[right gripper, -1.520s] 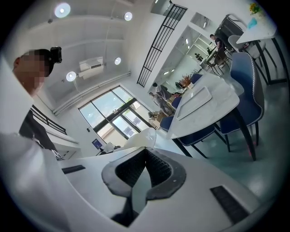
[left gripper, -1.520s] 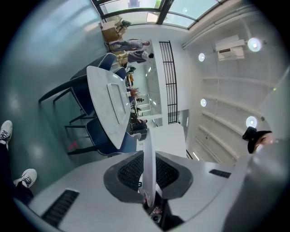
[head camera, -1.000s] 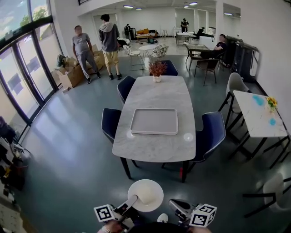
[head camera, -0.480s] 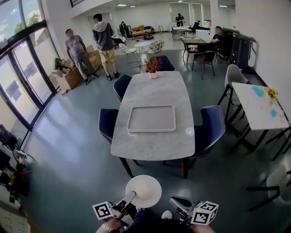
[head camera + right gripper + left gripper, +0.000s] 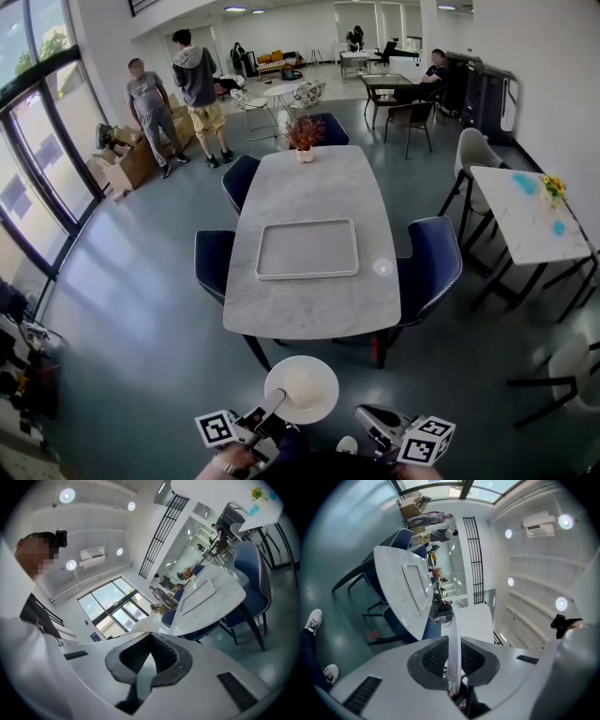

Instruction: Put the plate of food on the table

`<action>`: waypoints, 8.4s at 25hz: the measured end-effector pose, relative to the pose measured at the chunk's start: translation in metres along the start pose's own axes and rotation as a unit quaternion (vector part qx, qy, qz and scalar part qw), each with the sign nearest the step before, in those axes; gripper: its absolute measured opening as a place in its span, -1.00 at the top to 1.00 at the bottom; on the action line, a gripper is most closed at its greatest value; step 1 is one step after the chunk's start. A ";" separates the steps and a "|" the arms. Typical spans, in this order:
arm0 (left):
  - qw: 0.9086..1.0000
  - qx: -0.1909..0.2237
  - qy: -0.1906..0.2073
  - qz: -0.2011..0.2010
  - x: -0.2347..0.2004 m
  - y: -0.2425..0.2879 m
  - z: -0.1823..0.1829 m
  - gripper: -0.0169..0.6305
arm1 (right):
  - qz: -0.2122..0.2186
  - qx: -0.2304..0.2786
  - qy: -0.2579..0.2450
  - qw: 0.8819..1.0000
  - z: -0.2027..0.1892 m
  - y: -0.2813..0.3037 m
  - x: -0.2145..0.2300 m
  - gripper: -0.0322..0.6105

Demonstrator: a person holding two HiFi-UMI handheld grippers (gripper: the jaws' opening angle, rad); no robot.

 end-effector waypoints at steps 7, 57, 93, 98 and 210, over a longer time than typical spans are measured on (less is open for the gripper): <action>1.000 -0.023 -0.006 -0.006 -0.009 0.006 0.053 0.83 | -0.021 0.016 0.006 1.000 0.005 0.043 -0.011 0.87; 0.998 0.010 -0.046 -0.029 -0.069 -0.007 0.279 0.83 | -0.064 -0.008 -0.036 0.997 0.033 0.260 -0.069 0.87; 0.996 0.012 -0.040 0.076 -0.182 0.222 0.329 0.83 | -0.113 0.018 0.039 0.993 0.132 0.221 0.052 0.87; 0.992 0.027 -0.061 0.106 -0.211 0.247 0.332 0.83 | -0.127 0.022 0.057 0.990 0.133 0.211 0.067 0.87; 0.934 -0.283 0.218 -0.031 -0.076 0.138 0.277 0.92 | -0.059 0.010 0.038 0.998 0.077 0.258 0.000 0.87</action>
Point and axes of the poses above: the fingertips, and each gripper's own axes: y forward along the fingers, x to its right, z out of its top, the point moved 6 cm from there along -y, backward along the fingers, and after that the axes turned 11 degrees about -z, right-handed, at the moved point
